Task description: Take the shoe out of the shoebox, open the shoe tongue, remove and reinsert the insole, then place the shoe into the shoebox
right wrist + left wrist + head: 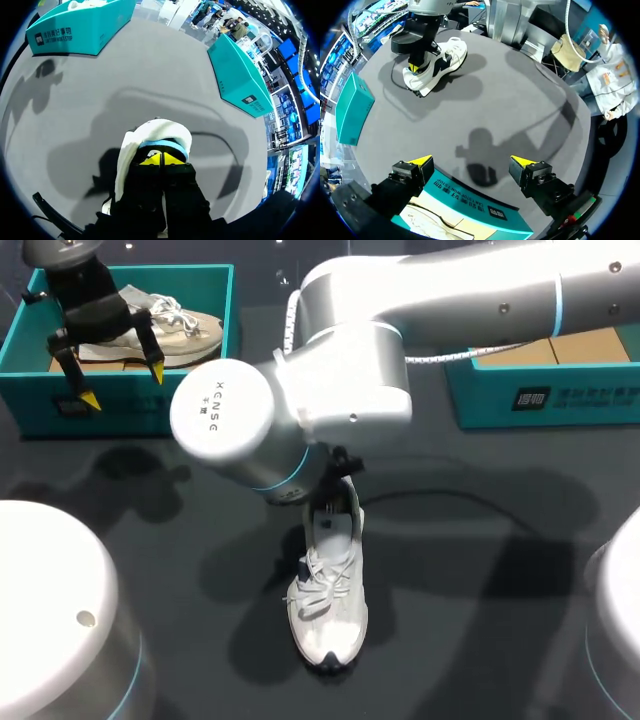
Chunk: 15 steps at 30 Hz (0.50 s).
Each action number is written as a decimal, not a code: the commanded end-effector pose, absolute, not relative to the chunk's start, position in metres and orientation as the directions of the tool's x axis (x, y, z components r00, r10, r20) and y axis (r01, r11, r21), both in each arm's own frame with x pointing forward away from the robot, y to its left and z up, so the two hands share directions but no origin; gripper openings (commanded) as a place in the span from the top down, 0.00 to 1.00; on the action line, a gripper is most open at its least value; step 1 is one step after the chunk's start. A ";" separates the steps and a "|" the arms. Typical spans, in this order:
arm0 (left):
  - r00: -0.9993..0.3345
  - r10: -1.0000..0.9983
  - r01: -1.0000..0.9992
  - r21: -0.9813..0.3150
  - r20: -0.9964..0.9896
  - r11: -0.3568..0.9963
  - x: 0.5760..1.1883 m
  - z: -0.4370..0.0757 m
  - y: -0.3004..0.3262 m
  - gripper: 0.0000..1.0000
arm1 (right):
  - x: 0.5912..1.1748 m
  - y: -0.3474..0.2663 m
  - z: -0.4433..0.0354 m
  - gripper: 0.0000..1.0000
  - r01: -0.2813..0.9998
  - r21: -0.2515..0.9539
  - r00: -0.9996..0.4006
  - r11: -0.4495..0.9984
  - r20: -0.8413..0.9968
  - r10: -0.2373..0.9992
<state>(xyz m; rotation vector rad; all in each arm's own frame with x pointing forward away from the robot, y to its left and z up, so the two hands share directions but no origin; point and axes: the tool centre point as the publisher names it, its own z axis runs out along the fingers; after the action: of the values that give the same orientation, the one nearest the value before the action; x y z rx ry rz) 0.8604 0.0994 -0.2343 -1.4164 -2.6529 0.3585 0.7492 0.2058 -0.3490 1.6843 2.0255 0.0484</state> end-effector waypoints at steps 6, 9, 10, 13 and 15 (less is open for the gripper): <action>-0.557 0.831 0.804 -0.258 -0.009 0.536 0.861 -0.234 0.100 0.00 | 0.757 0.205 -0.366 1.00 0.917 0.380 0.014 0.122 -0.337 0.941; -0.557 0.831 0.804 -0.258 -0.009 0.536 0.861 -0.234 0.100 0.00 | 0.759 0.206 -0.384 1.00 0.928 0.357 0.003 0.106 -0.293 0.956; -0.557 0.831 0.804 -0.258 -0.009 0.536 0.861 -0.234 0.100 0.00 | 0.758 0.207 -0.389 1.00 0.931 0.351 0.001 0.102 -0.282 0.959; -0.557 0.831 0.804 -0.258 -0.009 0.536 0.861 -0.234 0.100 0.00 | 0.752 0.209 -0.401 1.00 0.942 0.327 0.006 0.083 -0.262 0.965; -0.557 0.831 0.804 -0.258 -0.009 0.536 0.861 -0.234 0.100 0.00 | 0.748 0.209 -0.408 1.00 0.949 0.308 0.011 0.070 -0.253 0.967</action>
<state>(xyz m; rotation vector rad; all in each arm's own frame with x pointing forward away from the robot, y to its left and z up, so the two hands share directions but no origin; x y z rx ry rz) 0.8604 0.0994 -0.2344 -1.4165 -2.6528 0.3586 0.7481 0.2097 -0.3884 1.7815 2.0669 0.0254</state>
